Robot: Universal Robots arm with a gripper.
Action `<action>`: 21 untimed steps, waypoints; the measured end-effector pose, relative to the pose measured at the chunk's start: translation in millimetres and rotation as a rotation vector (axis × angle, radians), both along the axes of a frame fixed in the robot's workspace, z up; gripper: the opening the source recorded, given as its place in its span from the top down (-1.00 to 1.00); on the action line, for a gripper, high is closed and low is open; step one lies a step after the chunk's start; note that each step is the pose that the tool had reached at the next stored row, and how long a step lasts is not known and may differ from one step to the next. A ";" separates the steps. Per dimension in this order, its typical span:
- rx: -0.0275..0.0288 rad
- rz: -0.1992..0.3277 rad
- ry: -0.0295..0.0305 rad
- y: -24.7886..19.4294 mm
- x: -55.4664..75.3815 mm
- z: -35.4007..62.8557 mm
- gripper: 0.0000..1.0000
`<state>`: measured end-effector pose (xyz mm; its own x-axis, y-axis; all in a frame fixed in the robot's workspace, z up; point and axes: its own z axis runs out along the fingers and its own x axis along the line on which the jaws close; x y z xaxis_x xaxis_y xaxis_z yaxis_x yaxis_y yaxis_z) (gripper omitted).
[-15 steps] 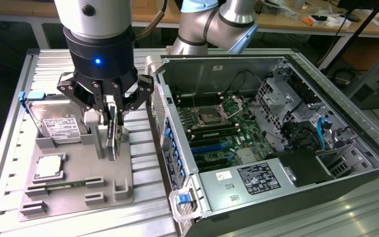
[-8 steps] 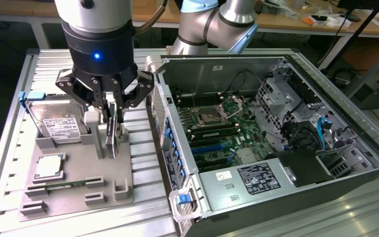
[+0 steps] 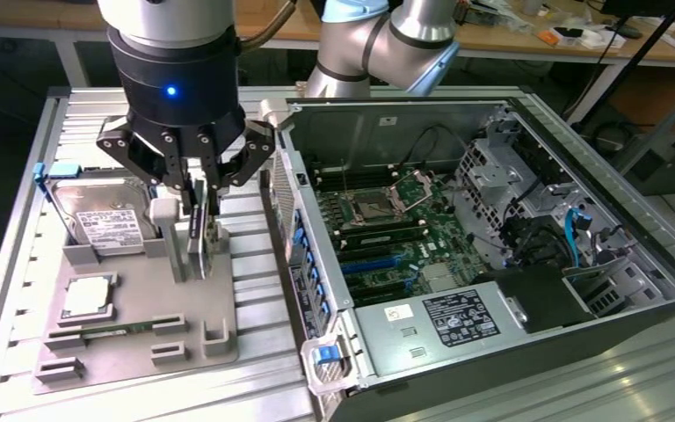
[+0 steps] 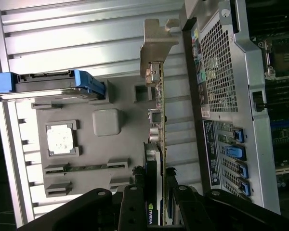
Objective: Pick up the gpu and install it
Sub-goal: 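Pick up the gpu and move the gpu toward the slot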
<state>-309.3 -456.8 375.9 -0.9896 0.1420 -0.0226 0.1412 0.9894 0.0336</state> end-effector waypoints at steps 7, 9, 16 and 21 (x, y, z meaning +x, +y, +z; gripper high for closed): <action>0.0001 0.000 0.0001 0.0 0.0 5.7 0.45; 0.0000 0.000 0.0001 0.0 0.0 7.2 0.45; 0.0000 0.000 0.0003 0.0 0.0 13.9 0.45; 0.0000 0.000 0.0003 0.0 0.0 17.4 0.45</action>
<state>-309.3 -456.8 393.3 -0.9896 0.1420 -0.0223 0.1412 0.9894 0.0336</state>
